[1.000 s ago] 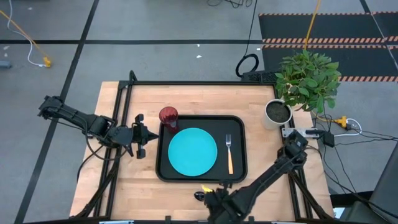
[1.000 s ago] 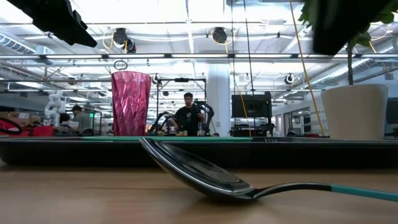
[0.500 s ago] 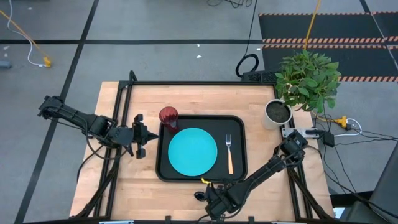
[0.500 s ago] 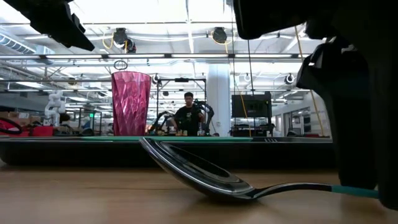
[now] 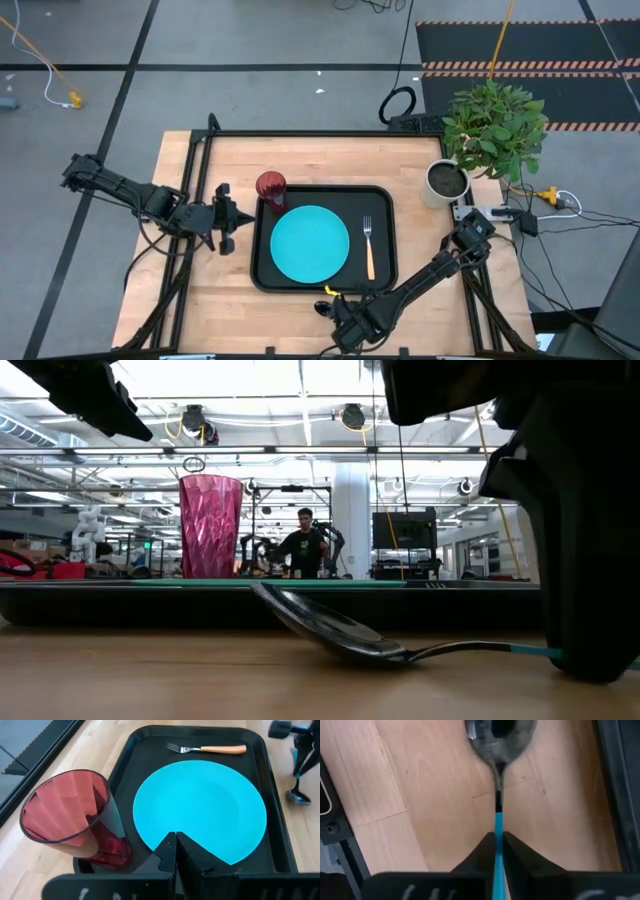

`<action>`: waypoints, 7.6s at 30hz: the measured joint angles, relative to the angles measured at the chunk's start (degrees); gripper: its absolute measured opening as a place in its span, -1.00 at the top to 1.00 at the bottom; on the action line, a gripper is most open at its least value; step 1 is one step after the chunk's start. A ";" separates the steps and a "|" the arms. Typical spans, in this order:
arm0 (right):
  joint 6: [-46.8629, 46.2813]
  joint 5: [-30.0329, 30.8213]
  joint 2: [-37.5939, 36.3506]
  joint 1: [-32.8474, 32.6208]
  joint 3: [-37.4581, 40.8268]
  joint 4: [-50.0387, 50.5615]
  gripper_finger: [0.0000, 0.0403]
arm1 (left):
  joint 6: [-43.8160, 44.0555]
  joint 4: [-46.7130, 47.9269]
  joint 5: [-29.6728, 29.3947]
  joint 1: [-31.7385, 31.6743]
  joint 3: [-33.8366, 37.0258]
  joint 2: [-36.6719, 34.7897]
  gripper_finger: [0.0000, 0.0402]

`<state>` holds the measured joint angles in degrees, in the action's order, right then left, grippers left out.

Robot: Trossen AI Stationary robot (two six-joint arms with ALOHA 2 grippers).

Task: Pick and place plate/cup/fork/spoon on tray
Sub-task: Put the blue spoon to the right side of the orange fork on the black serving tray, then move the yellow fork on the black serving tray

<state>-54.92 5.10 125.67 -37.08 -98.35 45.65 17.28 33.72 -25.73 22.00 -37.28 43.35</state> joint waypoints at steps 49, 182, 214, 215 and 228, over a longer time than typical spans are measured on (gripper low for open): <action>-48.62 8.67 -30.52 16.78 33.30 8.16 0.99 | -6.55 6.24 -13.87 3.69 0.07 -4.03 0.95; -11.57 6.78 -22.92 22.03 14.10 13.54 0.43 | -41.98 -33.49 -13.18 -2.54 0.07 -11.61 0.95; -31.38 -3.57 -22.84 29.40 28.08 4.62 0.43 | -36.45 -27.46 -13.26 -2.51 0.07 -11.61 0.95; -31.47 -3.88 -22.84 29.40 28.51 3.81 0.43 | -36.45 -27.45 -13.26 -2.51 0.07 -11.61 0.95; -32.92 -3.91 -22.84 29.38 31.67 -0.84 0.43 | -36.56 -27.50 -13.28 -2.51 0.07 -11.61 0.95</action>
<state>-87.83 1.19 102.83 -7.70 -66.67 44.81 -19.29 6.22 -39.00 19.49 -37.21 31.75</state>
